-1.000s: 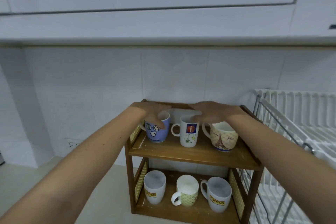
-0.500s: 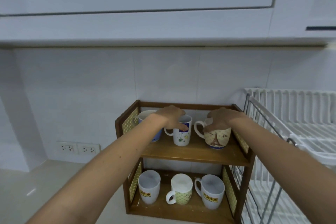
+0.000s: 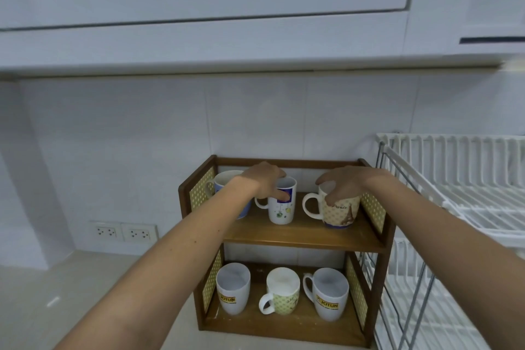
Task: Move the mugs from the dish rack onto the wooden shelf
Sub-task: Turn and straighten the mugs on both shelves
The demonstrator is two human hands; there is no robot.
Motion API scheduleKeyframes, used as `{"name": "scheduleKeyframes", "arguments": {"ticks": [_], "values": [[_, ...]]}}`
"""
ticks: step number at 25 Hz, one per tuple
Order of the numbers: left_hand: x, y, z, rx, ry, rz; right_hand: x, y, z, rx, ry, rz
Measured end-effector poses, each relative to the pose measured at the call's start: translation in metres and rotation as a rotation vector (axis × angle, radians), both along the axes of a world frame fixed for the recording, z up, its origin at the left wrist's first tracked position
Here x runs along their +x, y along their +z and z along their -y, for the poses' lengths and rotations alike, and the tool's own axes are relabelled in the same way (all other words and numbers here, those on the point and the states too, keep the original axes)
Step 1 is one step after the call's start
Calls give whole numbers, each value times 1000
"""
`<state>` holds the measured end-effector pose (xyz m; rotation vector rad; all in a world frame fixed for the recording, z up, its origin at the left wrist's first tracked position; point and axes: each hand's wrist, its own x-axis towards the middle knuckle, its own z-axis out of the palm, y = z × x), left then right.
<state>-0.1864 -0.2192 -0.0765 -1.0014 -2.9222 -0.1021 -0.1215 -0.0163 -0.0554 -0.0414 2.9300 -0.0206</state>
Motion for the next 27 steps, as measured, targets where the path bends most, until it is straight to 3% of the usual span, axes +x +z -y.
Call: {"name": "scheduleKeyframes", "arguments": {"ticks": [14, 15, 17, 19, 20, 23, 25, 27], "values": [[14, 0, -2, -42, 22, 53, 1, -26, 6, 89, -40, -42], [20, -1, -3, -21, 19, 57, 7, -29, 11, 58, -59, -125], [35, -10, 1, 82, -11, 19, 28, -44, 27, -49, -74, -549], [55, -32, 15, 241, -118, -177, 54, -70, 43, -214, 32, -1004], [65, -46, 26, 326, -186, -282, 67, -84, 48, -298, 101, -1090], [90, -94, 64, 373, -417, -404, 93, -131, 59, -328, 200, -912], [94, -122, 83, 203, -515, -329, 88, -164, 61, -238, 193, -618], [85, -145, 94, -54, -451, -130, 69, -189, 62, -167, 179, -327]]}}
